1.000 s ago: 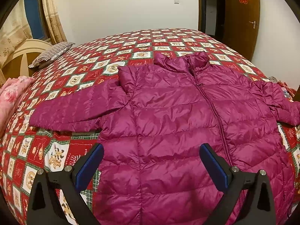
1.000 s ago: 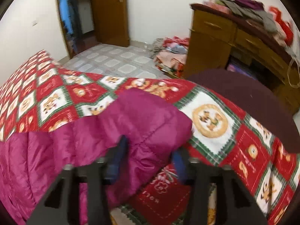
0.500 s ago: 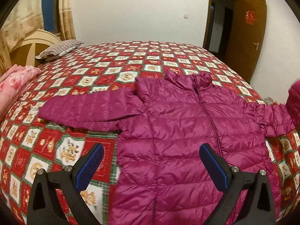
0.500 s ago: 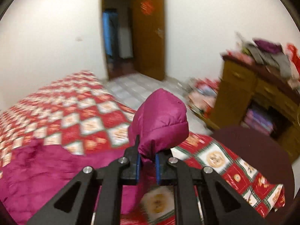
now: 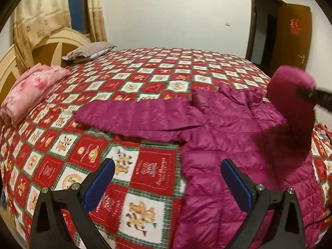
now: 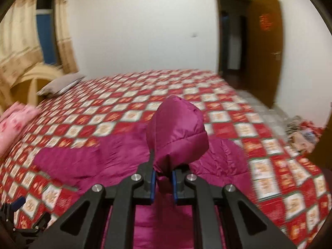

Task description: Fold large clothes

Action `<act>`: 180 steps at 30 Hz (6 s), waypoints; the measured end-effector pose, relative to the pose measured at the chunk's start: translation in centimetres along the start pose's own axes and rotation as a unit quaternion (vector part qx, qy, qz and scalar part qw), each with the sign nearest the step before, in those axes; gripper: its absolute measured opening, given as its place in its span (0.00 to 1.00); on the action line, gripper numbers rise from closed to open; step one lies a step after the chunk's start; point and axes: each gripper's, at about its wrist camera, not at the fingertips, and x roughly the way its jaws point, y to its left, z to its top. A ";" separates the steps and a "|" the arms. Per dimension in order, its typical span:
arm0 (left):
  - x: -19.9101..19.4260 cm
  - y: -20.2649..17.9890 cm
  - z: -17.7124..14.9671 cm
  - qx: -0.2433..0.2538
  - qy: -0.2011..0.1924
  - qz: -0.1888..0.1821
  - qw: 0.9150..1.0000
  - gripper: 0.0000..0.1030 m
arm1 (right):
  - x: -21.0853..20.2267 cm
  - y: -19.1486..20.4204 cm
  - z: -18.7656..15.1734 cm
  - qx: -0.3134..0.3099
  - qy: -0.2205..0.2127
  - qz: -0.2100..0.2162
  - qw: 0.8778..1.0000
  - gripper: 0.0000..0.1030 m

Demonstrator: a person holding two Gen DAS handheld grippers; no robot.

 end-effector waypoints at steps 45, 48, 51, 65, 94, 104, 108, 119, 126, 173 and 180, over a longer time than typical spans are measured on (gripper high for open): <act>15.9 -7.4 2.4 -0.006 0.071 0.004 0.997 0.99 | 11.0 -12.6 -9.2 0.054 0.089 -0.127 0.986 0.53; 13.6 -2.7 3.9 -0.065 0.031 0.027 0.997 0.99 | 10.9 -12.9 -9.2 0.059 0.081 -0.121 0.987 0.56; 13.0 4.6 5.7 -0.143 0.004 0.092 0.985 0.99 | 10.7 -12.9 -9.2 0.062 0.073 -0.106 0.990 0.73; 14.6 14.7 5.2 -0.214 0.008 0.192 0.958 0.99 | 11.1 -11.7 -9.3 0.035 0.073 -0.134 0.988 0.80; 19.0 -12.4 2.4 0.065 0.061 0.046 0.995 0.99 | 15.7 -16.1 -5.7 0.030 0.103 -0.178 0.978 0.27; 18.5 -11.1 2.7 0.032 0.070 0.015 0.997 0.99 | 9.6 -12.0 -4.6 0.043 0.056 -0.110 0.991 0.46; 15.0 -6.6 3.6 0.000 0.025 0.022 0.999 0.99 | 11.7 -10.3 -7.1 0.018 0.088 -0.106 0.990 0.59; 17.9 17.9 6.6 -0.287 0.025 0.194 0.938 0.99 | 13.0 -10.1 -8.8 0.003 0.091 -0.130 0.987 0.65; 22.1 20.2 6.2 -0.339 0.037 0.135 0.930 0.89 | 13.0 -10.3 -8.9 0.005 0.090 -0.127 0.988 0.67; 8.9 -14.6 3.5 0.152 0.020 -0.212 0.965 0.71 | 12.1 -11.5 -8.8 0.060 0.076 -0.089 0.991 0.73; 12.0 -9.3 8.4 0.091 -0.031 -0.053 0.994 0.71 | 4.4 -9.6 -5.8 0.025 -0.021 -0.106 0.994 0.65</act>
